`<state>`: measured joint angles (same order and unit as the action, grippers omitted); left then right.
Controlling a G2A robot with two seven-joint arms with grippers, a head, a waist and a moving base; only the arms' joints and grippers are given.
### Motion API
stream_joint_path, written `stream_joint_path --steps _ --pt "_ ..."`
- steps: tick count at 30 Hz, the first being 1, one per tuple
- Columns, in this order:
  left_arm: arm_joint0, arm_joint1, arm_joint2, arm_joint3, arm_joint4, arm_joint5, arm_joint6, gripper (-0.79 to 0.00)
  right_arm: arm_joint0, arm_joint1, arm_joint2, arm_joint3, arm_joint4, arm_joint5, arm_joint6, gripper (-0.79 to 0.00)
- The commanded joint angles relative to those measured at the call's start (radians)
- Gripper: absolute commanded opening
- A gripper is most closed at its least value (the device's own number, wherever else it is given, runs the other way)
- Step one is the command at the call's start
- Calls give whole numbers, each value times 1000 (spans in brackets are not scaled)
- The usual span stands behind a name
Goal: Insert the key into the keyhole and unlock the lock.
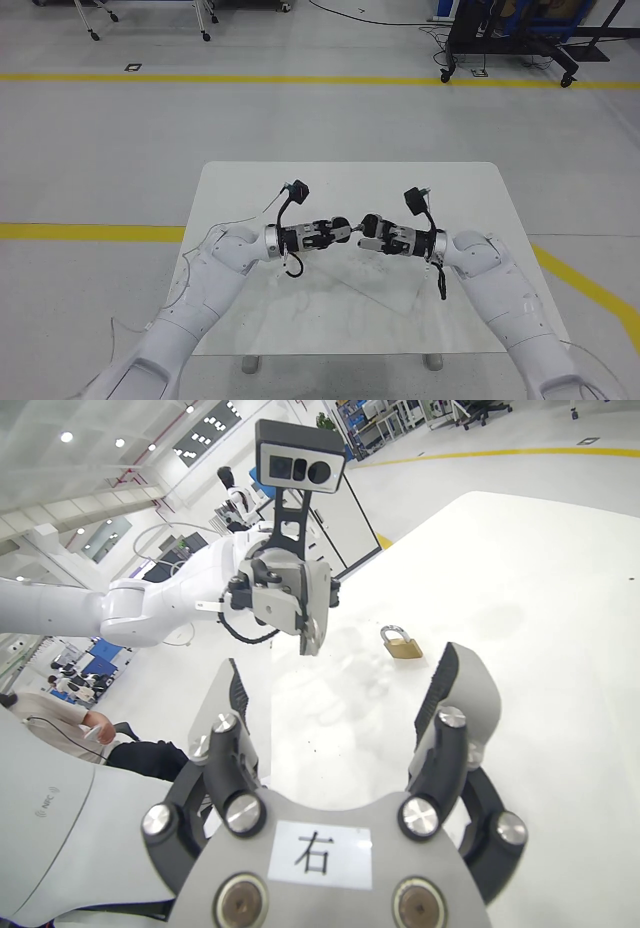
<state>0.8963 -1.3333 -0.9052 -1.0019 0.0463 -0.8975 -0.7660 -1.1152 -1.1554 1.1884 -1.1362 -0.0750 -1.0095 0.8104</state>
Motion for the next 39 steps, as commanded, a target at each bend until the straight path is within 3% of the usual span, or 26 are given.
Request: stream_joint_path --steps 1,3,5,20,21,22,23,34,35,36,39 --pt "1 1 8 -6 15 9 -10 -785 7 14 -25 4 52 11 11 -480" --pt "3 1 14 -11 16 15 -11 -785 20 25 -45 13 86 21 22 -499" --pt "3 1 21 -11 12 19 -14 -785 30 34 -64 25 116 25 26 -570" --pt "-4 7 31 -6 13 18 2 -785 83 90 -192 68 232 -3 -3 -579" --pt "-4 7 32 -6 14 18 3 -785 85 93 -202 66 238 -3 -3 -622" --pt "-4 8 32 -7 15 19 4 -785 87 97 -212 64 243 -3 -3 -760" --pt "-4 9 32 -7 16 19 5 -785 90 100 -219 64 249 -3 -3 -785" --pt "3 16 31 -15 9 18 18 -785 107 130 -282 56 296 -3 -3 -785" --pt "2 17 31 -15 9 19 18 -760 107 132 -285 54 299 -3 -3 -785" --pt "3 17 31 -15 5 24 19 0 107 134 -288 52 302 -3 -3 -785" --pt "2 19 30 -16 -6 28 19 0 107 140 -294 45 308 -3 -3 -785"
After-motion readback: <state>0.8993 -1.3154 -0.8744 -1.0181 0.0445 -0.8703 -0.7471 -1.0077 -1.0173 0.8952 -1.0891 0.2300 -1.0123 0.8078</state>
